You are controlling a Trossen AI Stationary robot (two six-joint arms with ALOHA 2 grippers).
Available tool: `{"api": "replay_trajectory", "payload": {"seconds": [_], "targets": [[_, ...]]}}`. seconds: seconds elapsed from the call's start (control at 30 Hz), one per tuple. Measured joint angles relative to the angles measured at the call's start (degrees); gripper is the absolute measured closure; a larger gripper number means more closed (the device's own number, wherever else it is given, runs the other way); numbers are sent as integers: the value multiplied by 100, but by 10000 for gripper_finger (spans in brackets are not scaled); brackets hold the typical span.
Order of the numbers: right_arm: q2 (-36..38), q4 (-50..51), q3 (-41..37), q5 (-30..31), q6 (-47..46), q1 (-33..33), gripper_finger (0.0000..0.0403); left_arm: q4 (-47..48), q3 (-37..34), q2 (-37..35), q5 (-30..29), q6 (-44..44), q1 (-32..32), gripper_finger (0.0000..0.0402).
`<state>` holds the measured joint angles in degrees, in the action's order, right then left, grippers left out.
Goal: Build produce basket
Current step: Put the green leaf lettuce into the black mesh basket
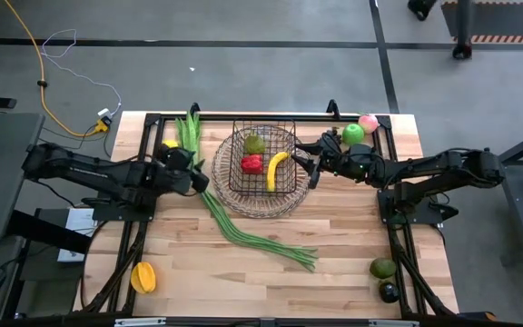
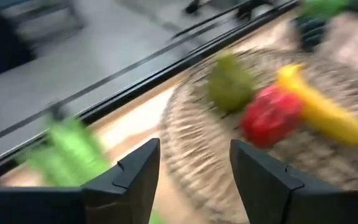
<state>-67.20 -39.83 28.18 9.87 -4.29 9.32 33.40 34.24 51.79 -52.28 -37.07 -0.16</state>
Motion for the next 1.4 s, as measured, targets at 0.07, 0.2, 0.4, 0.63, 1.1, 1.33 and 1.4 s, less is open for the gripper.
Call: {"api": "replay_trajectory", "payload": {"seconds": [0.07,0.2,0.4,0.63,1.1,1.33,1.4], "targets": [[0,-2,0,2,-83,4,226,415,8,157,26,-431,99,226],[-1,20,0,56,-84,4,226,673,-27,502,608,-889,386,233],[-2,20,0,55,-84,4,226,628,-308,1064,966,-1194,682,229],[-2,24,0,55,-79,4,226,528,-322,1375,965,-1234,963,200],[-2,63,0,85,-82,4,226,995,-317,1375,1324,-2192,904,108],[-2,63,0,92,-84,4,226,1088,-430,1419,1129,-3297,441,114],[-2,63,0,94,-84,4,226,929,-578,1503,1024,-3564,288,116]]}}
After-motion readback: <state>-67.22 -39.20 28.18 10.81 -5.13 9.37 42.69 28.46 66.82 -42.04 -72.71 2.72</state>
